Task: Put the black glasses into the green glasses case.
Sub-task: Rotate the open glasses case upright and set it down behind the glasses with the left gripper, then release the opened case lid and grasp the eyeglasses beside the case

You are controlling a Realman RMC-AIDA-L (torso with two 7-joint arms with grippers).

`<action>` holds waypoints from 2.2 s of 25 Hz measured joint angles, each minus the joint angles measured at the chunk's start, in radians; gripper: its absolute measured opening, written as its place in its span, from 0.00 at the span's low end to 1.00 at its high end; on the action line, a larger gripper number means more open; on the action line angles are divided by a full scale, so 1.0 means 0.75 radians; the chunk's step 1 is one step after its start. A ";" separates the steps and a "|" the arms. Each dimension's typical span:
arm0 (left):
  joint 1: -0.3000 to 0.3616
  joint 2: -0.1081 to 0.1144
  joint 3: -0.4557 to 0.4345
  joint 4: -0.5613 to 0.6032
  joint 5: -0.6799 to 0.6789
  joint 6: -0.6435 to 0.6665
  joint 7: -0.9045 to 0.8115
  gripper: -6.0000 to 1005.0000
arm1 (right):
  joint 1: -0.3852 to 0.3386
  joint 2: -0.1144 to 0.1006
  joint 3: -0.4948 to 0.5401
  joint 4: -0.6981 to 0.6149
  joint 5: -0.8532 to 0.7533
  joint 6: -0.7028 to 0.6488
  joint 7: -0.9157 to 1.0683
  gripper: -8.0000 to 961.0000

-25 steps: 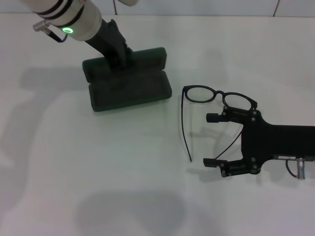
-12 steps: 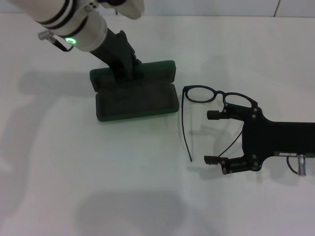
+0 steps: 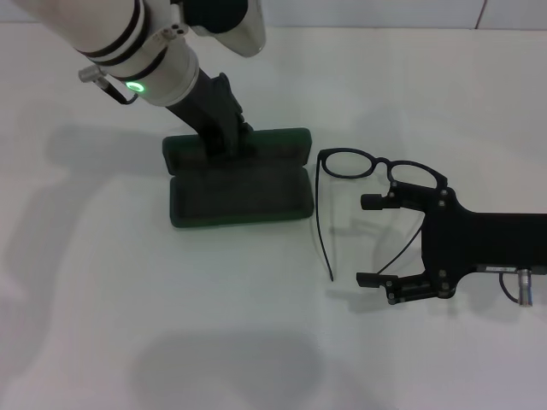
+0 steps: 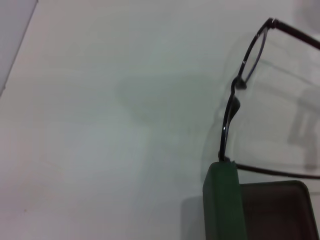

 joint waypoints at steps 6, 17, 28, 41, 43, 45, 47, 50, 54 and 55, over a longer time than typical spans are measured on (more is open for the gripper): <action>-0.025 0.007 -0.012 0.003 -0.007 0.036 -0.056 0.34 | 0.000 0.000 0.000 0.000 -0.001 0.003 0.000 0.83; 0.155 0.001 -0.183 0.139 -0.486 0.072 0.172 0.48 | 0.007 0.010 0.121 -0.022 0.000 -0.005 0.018 0.83; 0.612 0.000 -0.334 -0.460 -1.761 0.040 0.876 0.47 | 0.065 -0.028 0.386 -0.707 -0.770 0.360 1.046 0.82; 0.629 -0.001 -0.335 -0.700 -1.841 0.052 1.001 0.48 | 0.507 0.114 0.471 -0.611 -1.818 0.193 1.725 0.81; 0.621 0.000 -0.339 -0.717 -1.851 0.052 1.007 0.48 | 0.533 0.144 0.448 -0.588 -1.865 0.235 1.728 0.81; 0.611 0.000 -0.339 -0.733 -1.856 0.051 1.012 0.48 | 0.538 0.149 0.410 -0.581 -1.855 0.273 1.736 0.81; 0.603 0.000 -0.338 -0.746 -1.857 0.051 1.015 0.47 | 0.537 0.149 0.387 -0.579 -1.843 0.310 1.743 0.81; 0.597 0.000 -0.338 -0.756 -1.858 0.051 1.015 0.47 | 0.534 0.149 0.364 -0.567 -1.825 0.350 1.743 0.80; 0.596 0.000 -0.338 -0.757 -1.858 0.051 1.017 0.47 | 0.539 0.149 0.311 -0.535 -1.805 0.395 1.742 0.78; 0.595 0.000 -0.338 -0.757 -1.858 0.051 1.019 0.47 | 0.541 0.149 0.285 -0.525 -1.796 0.413 1.741 0.77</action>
